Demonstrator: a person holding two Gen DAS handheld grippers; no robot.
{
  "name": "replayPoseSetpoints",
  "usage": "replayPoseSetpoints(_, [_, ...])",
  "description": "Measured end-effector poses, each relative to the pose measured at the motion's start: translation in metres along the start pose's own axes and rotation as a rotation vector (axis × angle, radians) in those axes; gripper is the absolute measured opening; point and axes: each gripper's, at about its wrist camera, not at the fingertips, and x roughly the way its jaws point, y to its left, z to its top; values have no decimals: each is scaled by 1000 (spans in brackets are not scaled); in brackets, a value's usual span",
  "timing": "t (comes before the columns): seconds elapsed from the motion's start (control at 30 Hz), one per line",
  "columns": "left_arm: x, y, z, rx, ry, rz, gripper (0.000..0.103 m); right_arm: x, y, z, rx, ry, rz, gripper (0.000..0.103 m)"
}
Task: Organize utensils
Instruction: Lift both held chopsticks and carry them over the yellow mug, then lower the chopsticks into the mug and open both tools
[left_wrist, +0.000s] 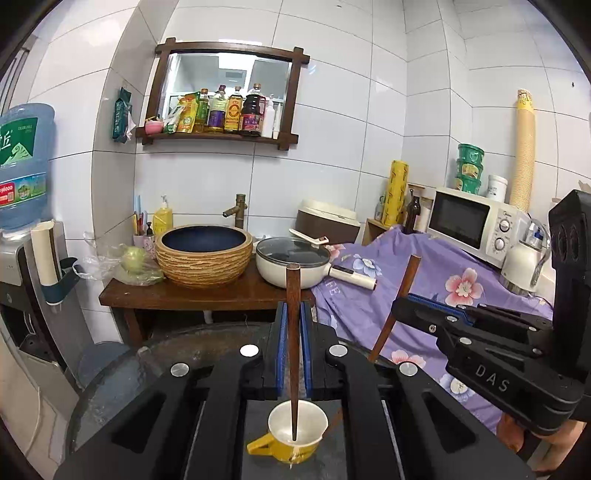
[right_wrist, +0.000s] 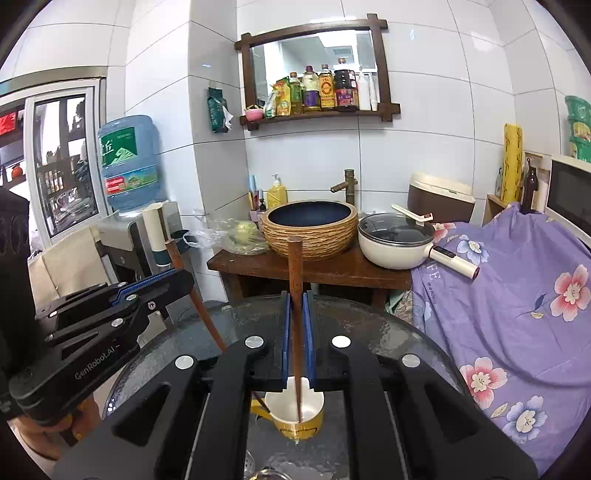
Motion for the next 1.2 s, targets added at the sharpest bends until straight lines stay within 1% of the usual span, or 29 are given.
replayPoseSetpoints(0.07, [9,0,-2,3,-6,26,7,9,-2,0,2,-3,-4,8])
replayPoseSetpoints(0.13, [22,1,-8,-8,10,27,7,20,-5,-2,5,7,-8,8])
replayPoseSetpoints(0.3, [52,13,-31,-36,85,50,7,49,-14,-24,29,64,-19,8])
replayPoseSetpoints(0.37, [60,18,-43,-58,117,38,7,60,-19,-36,42,93,-21,8])
replayPoseSetpoints(0.47, [67,23,-55,-76,147,32,7,73,-23,-49,41,125,-23,8])
replayPoseSetpoints(0.57, [70,22,-63,-53,150,45,7,81,-23,-60,40,148,-20,8])
replayPoseSetpoints(0.67, [73,23,-69,-60,163,40,7,87,-24,-68,43,160,-19,8])
replayPoseSetpoints(0.73, [75,24,-72,-62,169,42,7,89,-26,-70,48,162,-24,8])
replayPoseSetpoints(0.83, [76,26,-73,-58,160,55,7,92,-29,-74,50,168,-34,8])
replayPoseSetpoints(0.93, [78,27,-73,-68,176,38,7,93,-30,-77,47,169,-34,8])
replayPoseSetpoints(1.0, [80,28,-74,-74,177,42,8,93,-31,-78,55,165,-33,8])
replayPoseSetpoints(1.07, [80,30,-74,-74,176,48,19,93,-33,-78,72,160,-30,8])
replayPoseSetpoints(1.13, [76,32,-74,-86,154,49,48,92,-36,-78,79,150,-38,10])
replayPoseSetpoints(1.17, [73,33,-74,-93,138,49,53,91,-37,-79,79,148,-40,21])
replayPoseSetpoints(1.2, [68,34,-74,-98,116,47,55,90,-39,-80,84,144,-41,31])
